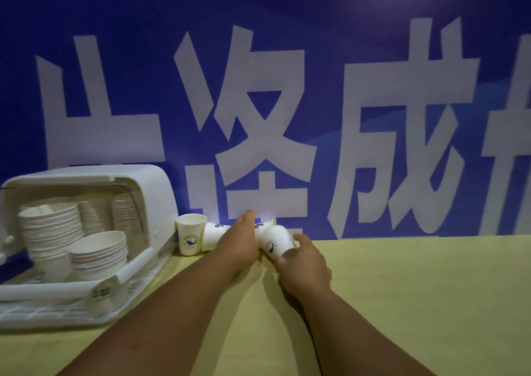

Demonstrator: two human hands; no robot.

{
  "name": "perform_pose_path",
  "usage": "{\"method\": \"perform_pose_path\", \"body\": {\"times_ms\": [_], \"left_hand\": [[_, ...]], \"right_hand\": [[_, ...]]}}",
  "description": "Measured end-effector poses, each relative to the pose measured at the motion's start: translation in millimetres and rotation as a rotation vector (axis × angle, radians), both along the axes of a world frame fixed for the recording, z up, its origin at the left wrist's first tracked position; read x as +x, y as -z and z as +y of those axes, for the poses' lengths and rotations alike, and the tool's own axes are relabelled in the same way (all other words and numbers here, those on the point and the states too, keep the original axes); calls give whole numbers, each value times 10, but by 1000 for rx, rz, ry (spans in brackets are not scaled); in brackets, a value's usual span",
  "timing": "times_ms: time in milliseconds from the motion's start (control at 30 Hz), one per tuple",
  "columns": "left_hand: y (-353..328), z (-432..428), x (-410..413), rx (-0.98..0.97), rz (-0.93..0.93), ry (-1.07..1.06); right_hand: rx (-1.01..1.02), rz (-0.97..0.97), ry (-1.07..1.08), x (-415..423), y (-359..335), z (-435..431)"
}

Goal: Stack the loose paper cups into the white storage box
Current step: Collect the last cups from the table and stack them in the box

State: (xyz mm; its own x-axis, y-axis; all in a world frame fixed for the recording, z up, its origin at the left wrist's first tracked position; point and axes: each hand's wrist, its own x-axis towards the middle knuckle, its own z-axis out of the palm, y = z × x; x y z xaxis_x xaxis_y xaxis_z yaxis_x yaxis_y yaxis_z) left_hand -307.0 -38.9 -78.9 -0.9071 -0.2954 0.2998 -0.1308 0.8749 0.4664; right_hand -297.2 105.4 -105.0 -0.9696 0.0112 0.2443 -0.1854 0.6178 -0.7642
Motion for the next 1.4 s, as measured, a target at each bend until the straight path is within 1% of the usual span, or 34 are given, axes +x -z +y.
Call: {"method": "perform_pose_path", "body": {"times_ms": [100,300,400,467,567,667,800,867,967,1100,1200,1300,1400], "left_hand": [[42,-28,-83,-85,-27,-7],[13,-28,-71,-316,-22,-51],[-10,-28,-15,-340,-40,-62],[-1,-34,37,-297,-30,-59],[20,-39,171,-175,26,-76],[34,-60,391,-46,136,-107],[33,-96,726,147,249,-78],[11,-140,878,223,287,-57],[-72,-243,1085,272,328,-20],[-209,-395,1389,332,386,49],[-352,-546,1659,379,475,91],[-517,-785,1921,343,594,95],[-594,-1097,2101,211,671,-57]], "right_hand": [[-134,5,62,-29,26,-16],[-602,11,170,-50,-29,81],[-786,-7,201,-51,-54,123],[-885,-32,194,-40,-64,159],[-953,-115,132,-39,-90,166],[-1010,-258,-27,-12,-137,117],[-1213,-430,-259,60,-202,100],[-1199,-442,-297,106,-239,83],[-1136,-423,-338,223,-337,36],[-1064,-328,-396,394,-491,-117],[-1027,-284,-463,553,-605,-281],[-982,-251,-525,707,-692,-506],[-963,-223,-562,840,-761,-772]]}}
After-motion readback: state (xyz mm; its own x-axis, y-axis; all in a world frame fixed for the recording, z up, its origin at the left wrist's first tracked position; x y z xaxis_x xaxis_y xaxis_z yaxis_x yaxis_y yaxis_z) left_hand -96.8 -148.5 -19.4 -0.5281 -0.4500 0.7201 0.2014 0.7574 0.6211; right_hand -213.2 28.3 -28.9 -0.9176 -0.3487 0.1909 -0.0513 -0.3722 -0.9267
